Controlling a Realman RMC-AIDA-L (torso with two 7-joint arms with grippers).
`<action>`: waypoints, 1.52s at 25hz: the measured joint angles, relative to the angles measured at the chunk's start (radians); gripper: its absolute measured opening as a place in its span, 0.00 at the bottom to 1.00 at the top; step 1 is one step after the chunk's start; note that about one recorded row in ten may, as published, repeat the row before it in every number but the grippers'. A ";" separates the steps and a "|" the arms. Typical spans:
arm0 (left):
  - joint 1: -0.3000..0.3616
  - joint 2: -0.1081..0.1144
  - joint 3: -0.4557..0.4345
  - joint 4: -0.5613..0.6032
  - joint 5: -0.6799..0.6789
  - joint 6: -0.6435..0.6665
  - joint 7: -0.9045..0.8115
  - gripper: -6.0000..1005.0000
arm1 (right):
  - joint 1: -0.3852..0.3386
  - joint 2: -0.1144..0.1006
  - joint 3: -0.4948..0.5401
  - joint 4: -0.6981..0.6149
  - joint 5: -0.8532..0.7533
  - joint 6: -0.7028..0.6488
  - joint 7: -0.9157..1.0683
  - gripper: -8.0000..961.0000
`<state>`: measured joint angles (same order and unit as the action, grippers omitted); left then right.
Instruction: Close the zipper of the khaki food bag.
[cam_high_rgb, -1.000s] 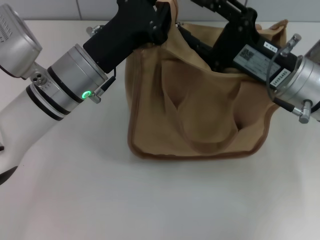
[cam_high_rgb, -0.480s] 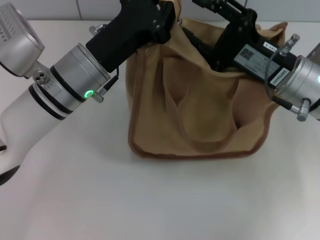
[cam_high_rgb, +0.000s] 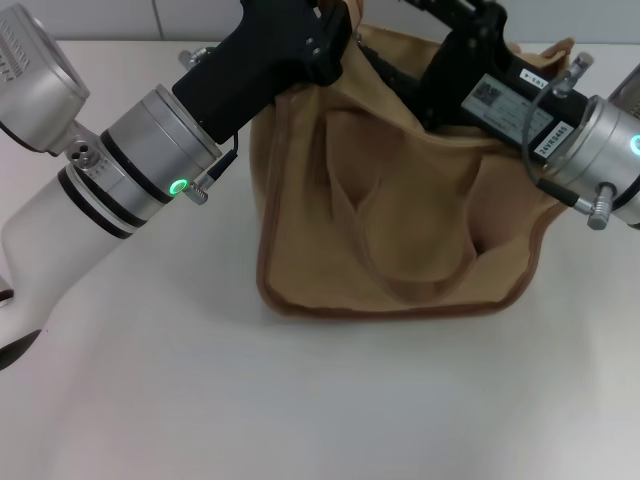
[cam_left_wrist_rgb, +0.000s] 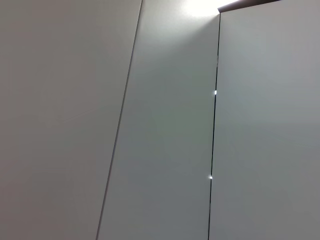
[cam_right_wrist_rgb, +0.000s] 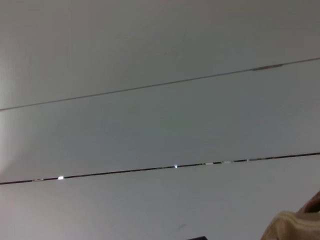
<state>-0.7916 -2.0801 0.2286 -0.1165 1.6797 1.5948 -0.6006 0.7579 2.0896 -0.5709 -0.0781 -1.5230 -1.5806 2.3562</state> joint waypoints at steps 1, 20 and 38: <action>0.002 0.000 0.000 0.000 0.000 0.000 -0.001 0.02 | -0.001 0.000 0.002 0.000 0.003 -0.005 0.000 0.80; 0.001 0.000 -0.006 -0.001 0.001 -0.007 -0.001 0.02 | -0.003 -0.001 -0.020 0.001 0.013 0.021 -0.014 0.75; 0.005 0.000 -0.013 -0.002 0.002 -0.009 -0.002 0.02 | 0.004 0.000 -0.072 -0.005 0.011 0.048 -0.021 0.38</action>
<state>-0.7868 -2.0800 0.2154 -0.1182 1.6813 1.5858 -0.6025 0.7619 2.0894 -0.6433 -0.0827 -1.5123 -1.5327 2.3352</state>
